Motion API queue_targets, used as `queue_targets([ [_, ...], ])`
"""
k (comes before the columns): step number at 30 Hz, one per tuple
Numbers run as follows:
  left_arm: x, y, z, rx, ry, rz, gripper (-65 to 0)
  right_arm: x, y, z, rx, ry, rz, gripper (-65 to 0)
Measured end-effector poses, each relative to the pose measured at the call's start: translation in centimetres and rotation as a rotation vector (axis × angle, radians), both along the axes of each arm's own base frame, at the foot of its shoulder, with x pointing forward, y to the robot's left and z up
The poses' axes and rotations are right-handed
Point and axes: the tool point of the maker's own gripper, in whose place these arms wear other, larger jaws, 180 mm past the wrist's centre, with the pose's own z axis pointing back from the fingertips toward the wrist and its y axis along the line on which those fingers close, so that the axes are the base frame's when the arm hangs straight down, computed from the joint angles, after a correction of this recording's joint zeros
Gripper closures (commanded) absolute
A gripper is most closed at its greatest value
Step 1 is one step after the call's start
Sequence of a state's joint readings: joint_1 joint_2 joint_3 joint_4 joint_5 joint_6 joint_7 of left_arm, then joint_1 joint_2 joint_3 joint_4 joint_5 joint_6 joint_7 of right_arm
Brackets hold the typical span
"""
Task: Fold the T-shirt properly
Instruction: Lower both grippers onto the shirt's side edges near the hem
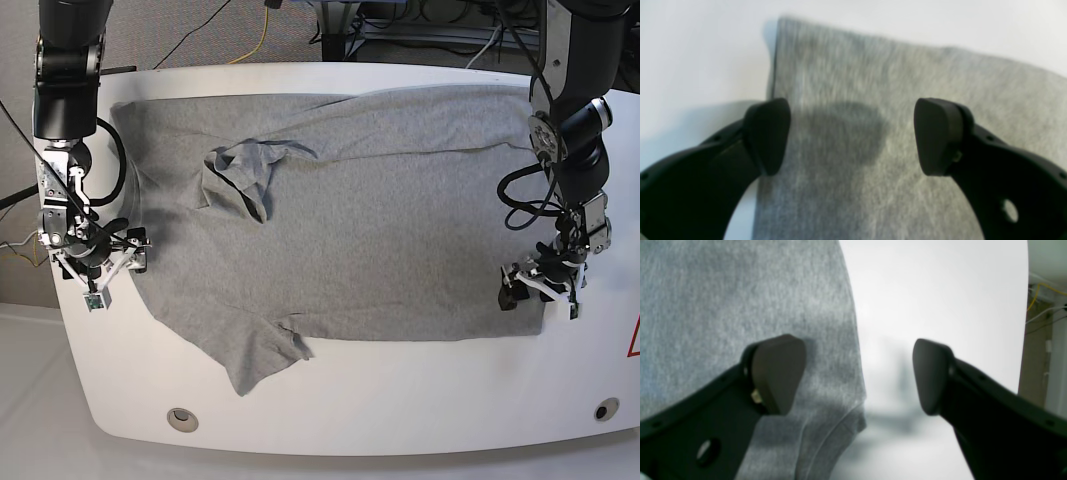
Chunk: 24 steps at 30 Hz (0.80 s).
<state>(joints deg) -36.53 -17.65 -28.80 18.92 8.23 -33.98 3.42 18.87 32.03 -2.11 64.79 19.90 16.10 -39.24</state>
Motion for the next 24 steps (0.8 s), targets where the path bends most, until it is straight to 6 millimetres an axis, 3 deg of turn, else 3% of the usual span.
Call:
queue_targets([
  [12, -0.1, 0.3, 0.0, 0.001, 0.005, 0.002, -55.5, 0.7, -0.5, 1.1, -0.006, -0.021, -0.005, -51.1],
  [24, -0.3, 4.8, 1.9, 0.068, 0.037, 0.036, -55.4, 4.1, -0.1, 4.9, 0.003, -0.121, -0.001, -51.1],
])
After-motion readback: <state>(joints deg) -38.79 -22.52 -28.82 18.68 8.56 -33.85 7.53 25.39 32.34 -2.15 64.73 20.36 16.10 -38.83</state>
